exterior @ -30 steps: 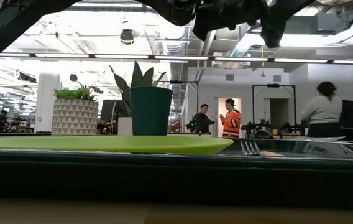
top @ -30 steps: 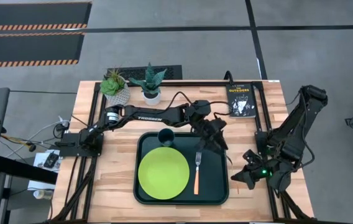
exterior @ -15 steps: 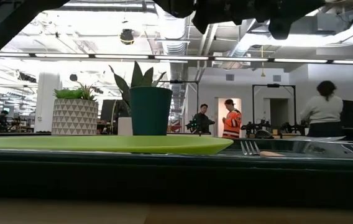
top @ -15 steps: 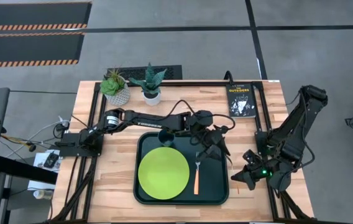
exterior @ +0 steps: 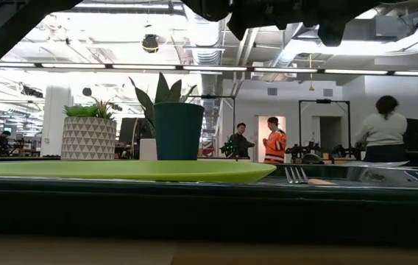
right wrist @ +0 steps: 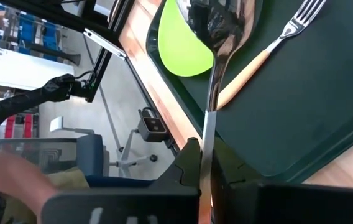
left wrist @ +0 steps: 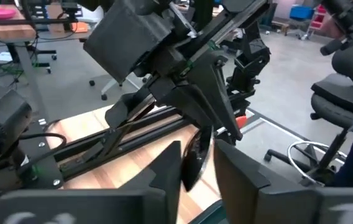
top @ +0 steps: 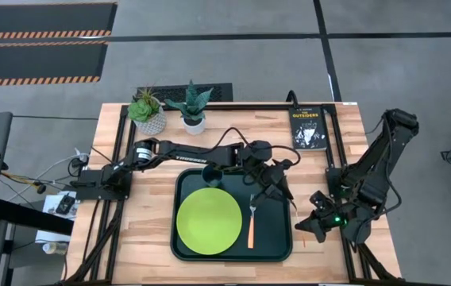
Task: Pick and place plate/cup/fork/spoon on tray
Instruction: Put the orange spoon on the black serving tray to the right of the orange fork
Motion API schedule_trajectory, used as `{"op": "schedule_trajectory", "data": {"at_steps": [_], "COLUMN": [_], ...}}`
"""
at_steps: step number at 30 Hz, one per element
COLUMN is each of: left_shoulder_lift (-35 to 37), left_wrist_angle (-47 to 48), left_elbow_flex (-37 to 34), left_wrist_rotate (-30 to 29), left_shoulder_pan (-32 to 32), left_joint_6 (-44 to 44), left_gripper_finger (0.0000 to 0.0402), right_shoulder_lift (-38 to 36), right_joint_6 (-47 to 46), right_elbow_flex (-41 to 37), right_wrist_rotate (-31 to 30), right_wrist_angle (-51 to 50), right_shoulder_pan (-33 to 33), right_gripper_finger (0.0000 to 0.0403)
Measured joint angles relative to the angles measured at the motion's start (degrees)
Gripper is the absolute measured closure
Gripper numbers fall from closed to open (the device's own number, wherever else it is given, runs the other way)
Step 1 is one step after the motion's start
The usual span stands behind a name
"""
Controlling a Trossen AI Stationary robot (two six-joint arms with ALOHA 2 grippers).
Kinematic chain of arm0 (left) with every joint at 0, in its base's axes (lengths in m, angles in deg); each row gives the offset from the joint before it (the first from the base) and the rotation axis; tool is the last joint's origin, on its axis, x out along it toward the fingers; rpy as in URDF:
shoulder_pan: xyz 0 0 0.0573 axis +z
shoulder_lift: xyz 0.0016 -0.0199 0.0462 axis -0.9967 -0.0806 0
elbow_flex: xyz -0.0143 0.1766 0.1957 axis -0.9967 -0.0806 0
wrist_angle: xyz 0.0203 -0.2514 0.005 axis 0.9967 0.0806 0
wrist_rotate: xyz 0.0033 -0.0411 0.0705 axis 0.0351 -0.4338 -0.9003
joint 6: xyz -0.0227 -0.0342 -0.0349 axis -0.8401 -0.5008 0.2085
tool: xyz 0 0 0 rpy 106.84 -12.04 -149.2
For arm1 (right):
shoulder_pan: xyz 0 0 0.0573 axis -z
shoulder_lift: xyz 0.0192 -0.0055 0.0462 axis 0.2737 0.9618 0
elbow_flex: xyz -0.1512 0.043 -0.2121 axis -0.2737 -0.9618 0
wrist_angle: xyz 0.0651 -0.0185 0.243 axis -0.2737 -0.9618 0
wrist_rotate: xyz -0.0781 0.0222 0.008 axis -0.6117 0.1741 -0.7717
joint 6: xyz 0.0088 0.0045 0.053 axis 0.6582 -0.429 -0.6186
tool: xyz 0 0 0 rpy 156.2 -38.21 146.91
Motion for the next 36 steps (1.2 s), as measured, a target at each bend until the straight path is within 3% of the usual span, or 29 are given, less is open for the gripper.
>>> {"op": "schedule_trajectory", "data": {"at_steps": [7, 15, 19, 24, 29, 32, 36], "left_shoulder_lift": [0.00, 0.00, 0.00, 0.00, 0.00, 0.00, 0.00], "left_wrist_angle": [0.03, 2.34, 5.27, 10.54, 19.26, 25.86, 34.05], "left_elbow_flex": [0.00, 0.04, 0.04, 0.04, 0.04, 0.04, 0.02], "left_wrist_rotate": [-3.42, -5.24, -6.18, -7.08, -8.72, -9.13, -12.18], "left_shoulder_pan": [-0.45, -0.16, 0.14, 1.41, 3.54, 4.39, 4.02], "left_joint_6": [1.39, 0.30, -0.99, -4.21, -11.72, -17.16, -16.26], "left_gripper_finger": [0.0393, 0.0399, 0.0399, 0.0401, 0.0401, 0.0401, 0.0401], "right_shoulder_lift": [0.00, 0.00, 0.00, 0.00, 0.16, 0.79, 1.90], "right_joint_6": [1.41, -0.36, -0.78, -1.97, -4.30, -5.78, -5.84], "right_elbow_flex": [0.00, -0.02, 0.00, 0.00, 0.00, 0.00, 0.00], "right_wrist_rotate": [1.11, 1.95, 3.40, 5.45, 12.36, 16.15, 17.36], "right_wrist_angle": [-0.56, -4.38, -7.80, -10.74, -11.85, -13.09, -15.03], "right_shoulder_pan": [1.40, 3.07, 3.41, 3.28, 3.15, 3.15, 3.18], "right_gripper_finger": [0.0388, 0.0368, 0.0326, 0.0244, 0.0169, 0.0149, 0.0147]}}
